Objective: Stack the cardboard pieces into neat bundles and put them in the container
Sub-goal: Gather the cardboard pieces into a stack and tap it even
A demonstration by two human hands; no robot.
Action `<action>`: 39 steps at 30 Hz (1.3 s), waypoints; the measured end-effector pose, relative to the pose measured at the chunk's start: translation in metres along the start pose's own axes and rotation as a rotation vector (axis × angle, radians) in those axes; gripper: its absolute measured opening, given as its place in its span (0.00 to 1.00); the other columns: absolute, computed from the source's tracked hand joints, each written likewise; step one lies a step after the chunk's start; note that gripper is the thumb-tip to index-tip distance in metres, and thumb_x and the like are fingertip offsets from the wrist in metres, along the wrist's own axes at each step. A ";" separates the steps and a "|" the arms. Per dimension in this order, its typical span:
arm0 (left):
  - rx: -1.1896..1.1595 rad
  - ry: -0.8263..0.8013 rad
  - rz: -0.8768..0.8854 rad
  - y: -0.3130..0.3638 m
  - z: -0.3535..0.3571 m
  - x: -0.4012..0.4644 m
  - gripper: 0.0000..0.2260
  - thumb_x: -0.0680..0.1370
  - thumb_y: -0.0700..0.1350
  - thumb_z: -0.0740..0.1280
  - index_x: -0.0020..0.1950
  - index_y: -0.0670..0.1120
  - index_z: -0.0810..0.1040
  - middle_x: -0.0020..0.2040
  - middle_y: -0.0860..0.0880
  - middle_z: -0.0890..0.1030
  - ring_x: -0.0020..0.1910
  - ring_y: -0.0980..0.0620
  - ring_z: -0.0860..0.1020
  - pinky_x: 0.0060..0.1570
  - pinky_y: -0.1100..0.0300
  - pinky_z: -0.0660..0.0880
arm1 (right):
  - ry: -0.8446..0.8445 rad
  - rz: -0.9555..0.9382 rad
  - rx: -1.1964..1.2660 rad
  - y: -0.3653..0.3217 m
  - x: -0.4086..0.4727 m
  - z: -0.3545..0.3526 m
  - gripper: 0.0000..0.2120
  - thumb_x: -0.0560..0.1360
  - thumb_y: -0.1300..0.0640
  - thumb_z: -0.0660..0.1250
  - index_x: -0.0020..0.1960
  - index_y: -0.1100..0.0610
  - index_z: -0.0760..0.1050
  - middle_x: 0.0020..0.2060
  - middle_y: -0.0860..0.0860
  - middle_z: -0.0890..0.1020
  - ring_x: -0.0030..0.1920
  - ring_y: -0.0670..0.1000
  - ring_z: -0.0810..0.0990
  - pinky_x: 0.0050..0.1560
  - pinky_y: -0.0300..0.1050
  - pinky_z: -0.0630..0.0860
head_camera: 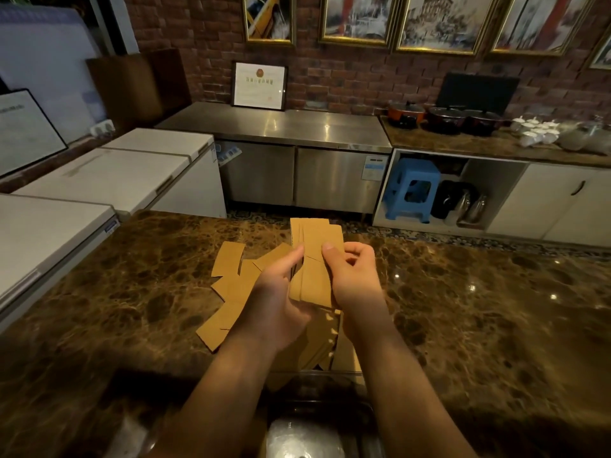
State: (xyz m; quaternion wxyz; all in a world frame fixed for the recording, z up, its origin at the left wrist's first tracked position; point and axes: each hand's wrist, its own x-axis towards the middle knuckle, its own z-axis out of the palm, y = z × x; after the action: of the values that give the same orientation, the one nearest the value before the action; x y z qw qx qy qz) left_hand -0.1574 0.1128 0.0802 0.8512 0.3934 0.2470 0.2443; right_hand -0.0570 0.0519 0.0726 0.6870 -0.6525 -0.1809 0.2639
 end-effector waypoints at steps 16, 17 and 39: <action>0.056 -0.027 -0.339 -0.048 -0.034 0.020 0.09 0.79 0.42 0.61 0.48 0.38 0.78 0.30 0.44 0.83 0.27 0.49 0.83 0.25 0.60 0.79 | -0.332 0.156 -0.239 0.043 0.011 -0.014 0.06 0.76 0.51 0.70 0.52 0.50 0.80 0.39 0.56 0.81 0.26 0.51 0.73 0.27 0.42 0.71; 0.001 -0.014 -0.394 -0.050 -0.035 0.023 0.11 0.79 0.42 0.61 0.54 0.36 0.76 0.32 0.41 0.83 0.28 0.46 0.83 0.25 0.58 0.79 | -0.354 0.182 -0.212 0.046 0.015 -0.016 0.08 0.76 0.49 0.70 0.54 0.50 0.79 0.40 0.54 0.82 0.24 0.48 0.73 0.23 0.39 0.70; -0.289 0.196 -0.356 -0.031 -0.074 0.065 0.12 0.79 0.47 0.64 0.60 0.46 0.78 0.47 0.38 0.84 0.39 0.40 0.83 0.39 0.49 0.81 | -0.171 0.548 -0.628 0.079 0.079 -0.092 0.09 0.73 0.59 0.76 0.49 0.53 0.77 0.43 0.51 0.83 0.43 0.51 0.80 0.34 0.44 0.74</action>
State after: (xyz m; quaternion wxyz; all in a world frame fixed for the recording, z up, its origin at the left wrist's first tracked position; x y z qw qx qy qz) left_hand -0.1469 0.1757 -0.0009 0.9003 0.1921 0.3561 0.1603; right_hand 0.0504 0.0259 -0.0208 0.3419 -0.8296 -0.1287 0.4222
